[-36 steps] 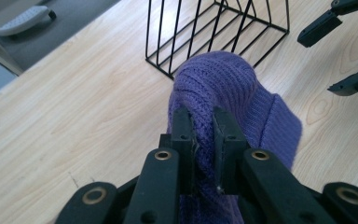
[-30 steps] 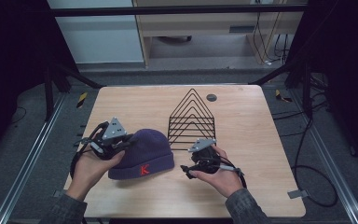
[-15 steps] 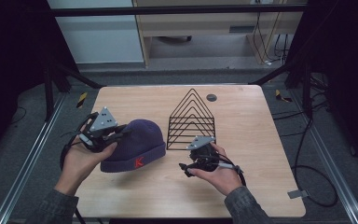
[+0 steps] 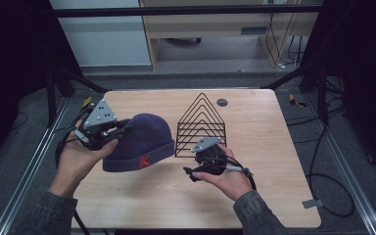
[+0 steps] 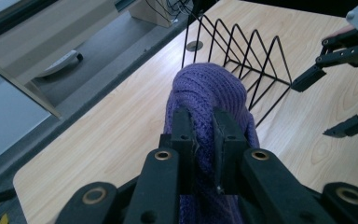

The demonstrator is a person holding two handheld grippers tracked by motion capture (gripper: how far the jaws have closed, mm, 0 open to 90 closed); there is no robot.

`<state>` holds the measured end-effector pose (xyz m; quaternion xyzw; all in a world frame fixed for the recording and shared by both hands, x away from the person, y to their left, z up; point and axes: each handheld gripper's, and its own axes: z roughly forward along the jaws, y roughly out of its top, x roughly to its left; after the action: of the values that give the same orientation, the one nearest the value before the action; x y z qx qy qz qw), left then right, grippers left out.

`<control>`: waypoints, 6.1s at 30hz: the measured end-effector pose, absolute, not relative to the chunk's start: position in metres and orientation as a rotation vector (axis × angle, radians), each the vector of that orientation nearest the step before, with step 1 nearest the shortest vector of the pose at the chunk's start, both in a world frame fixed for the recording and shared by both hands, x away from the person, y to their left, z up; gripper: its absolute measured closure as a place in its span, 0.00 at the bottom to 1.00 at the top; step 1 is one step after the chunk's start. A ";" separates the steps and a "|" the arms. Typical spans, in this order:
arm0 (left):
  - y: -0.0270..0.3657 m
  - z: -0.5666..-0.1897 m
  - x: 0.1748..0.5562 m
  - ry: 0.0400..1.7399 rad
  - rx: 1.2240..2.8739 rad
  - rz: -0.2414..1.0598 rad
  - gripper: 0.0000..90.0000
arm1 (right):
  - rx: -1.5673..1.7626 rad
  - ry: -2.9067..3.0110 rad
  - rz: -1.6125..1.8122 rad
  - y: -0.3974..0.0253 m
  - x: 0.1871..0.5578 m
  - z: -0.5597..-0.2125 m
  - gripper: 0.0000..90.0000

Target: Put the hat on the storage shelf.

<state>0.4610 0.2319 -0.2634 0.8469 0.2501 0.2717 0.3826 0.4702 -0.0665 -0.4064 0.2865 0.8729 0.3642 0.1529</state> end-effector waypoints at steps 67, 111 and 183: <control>0.207 -0.215 0.472 0.558 2.045 0.686 0.89 | 0.642 2.545 1.091 -0.057 0.498 -0.328 0.82; 0.135 -0.196 0.556 0.543 1.930 0.627 0.88 | 0.800 2.384 1.064 -0.134 0.550 -0.287 0.84; 0.089 -0.261 0.594 0.528 2.028 0.536 0.88 | 0.980 2.413 0.989 -0.183 0.544 -0.346 0.84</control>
<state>0.5944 0.0894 -0.2615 0.8276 0.2155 0.2189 0.4699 0.5438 -0.1832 -0.3463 0.3463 0.8525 0.3493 0.1770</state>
